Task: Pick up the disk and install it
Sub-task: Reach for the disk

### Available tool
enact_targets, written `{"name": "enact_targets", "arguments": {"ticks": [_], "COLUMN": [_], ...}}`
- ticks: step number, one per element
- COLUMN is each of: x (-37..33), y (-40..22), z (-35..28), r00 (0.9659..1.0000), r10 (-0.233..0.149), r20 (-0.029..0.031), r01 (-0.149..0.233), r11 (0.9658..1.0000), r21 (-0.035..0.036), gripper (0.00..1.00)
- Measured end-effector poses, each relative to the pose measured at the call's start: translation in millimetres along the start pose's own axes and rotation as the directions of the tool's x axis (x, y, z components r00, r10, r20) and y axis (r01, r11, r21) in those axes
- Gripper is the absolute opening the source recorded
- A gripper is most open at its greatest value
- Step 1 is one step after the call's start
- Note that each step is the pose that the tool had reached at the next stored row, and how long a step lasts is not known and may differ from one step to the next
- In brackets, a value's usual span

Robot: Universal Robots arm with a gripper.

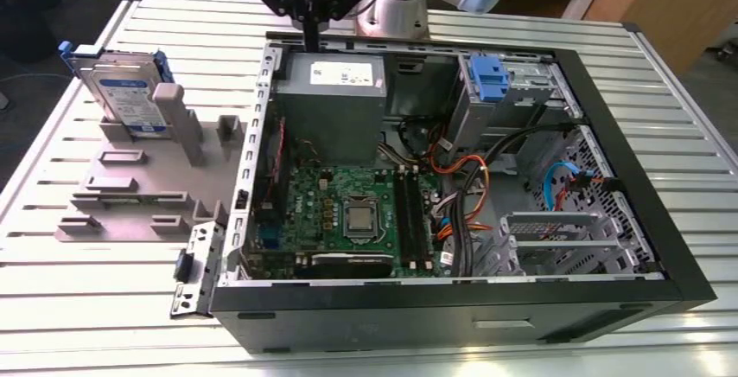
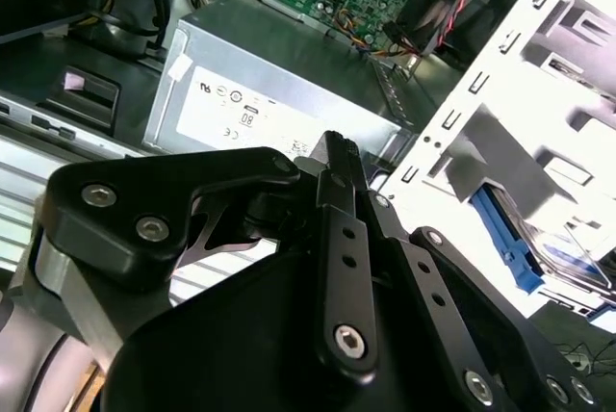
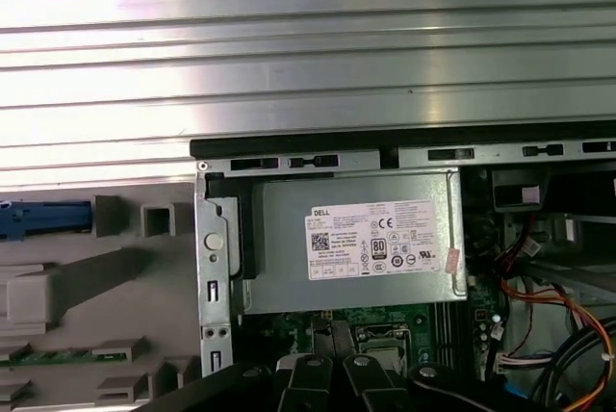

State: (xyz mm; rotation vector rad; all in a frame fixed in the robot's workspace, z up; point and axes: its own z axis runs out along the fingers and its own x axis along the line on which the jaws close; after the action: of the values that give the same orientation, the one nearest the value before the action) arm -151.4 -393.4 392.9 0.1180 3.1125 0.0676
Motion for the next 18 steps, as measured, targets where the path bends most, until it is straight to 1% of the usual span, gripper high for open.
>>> {"name": "enact_targets", "arguments": {"ticks": [18], "x": [15.7], "y": [-1.2], "z": [-0.1], "r00": [1.0000], "r10": [0.000], "r20": [0.0000], "r01": [0.000], "r11": [1.0000], "r21": [-0.0001], "gripper": [0.11]}}
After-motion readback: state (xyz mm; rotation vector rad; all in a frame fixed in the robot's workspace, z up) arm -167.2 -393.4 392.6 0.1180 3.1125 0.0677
